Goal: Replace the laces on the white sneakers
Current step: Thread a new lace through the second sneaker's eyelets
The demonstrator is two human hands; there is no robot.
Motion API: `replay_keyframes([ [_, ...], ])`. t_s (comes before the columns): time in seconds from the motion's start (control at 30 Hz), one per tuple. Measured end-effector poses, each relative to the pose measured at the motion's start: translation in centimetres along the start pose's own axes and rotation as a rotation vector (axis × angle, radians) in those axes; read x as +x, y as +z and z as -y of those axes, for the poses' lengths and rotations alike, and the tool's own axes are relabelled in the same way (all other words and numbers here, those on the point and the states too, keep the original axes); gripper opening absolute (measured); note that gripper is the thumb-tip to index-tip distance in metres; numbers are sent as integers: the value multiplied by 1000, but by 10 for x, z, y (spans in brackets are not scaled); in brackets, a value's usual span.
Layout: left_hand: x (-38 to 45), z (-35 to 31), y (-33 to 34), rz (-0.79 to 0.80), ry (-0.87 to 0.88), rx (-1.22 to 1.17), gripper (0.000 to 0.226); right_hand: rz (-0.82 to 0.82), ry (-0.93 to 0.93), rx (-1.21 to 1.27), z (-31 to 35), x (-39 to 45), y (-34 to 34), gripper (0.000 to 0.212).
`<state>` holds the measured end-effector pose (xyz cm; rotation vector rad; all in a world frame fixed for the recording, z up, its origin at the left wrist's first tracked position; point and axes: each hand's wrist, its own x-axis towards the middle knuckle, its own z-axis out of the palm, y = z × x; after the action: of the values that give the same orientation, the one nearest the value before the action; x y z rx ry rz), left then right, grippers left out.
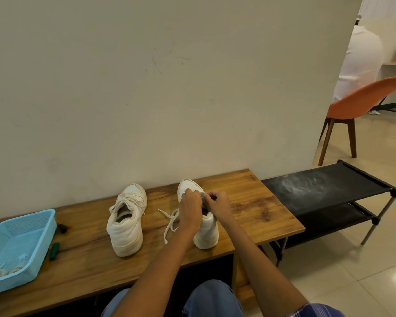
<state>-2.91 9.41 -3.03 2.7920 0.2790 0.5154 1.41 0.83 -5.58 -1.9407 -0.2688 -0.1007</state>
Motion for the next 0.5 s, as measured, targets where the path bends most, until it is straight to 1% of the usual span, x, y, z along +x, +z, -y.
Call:
replay_keyframes([
  [0.2,5,-5,-4,54,38,78,15,-28,-19,-93,0,0,1,24],
  [0.3,4,-3,0,29,32,86,19,-58,-37,-106,-2,0,2,22],
  [0.4,2,-1,1,11,23,78,19,-48,-45,-83,-3,1,1,21],
  [0.5,2,-2,1,-6,-1,58,20,-31,-5,-31,-6,3,2,20],
])
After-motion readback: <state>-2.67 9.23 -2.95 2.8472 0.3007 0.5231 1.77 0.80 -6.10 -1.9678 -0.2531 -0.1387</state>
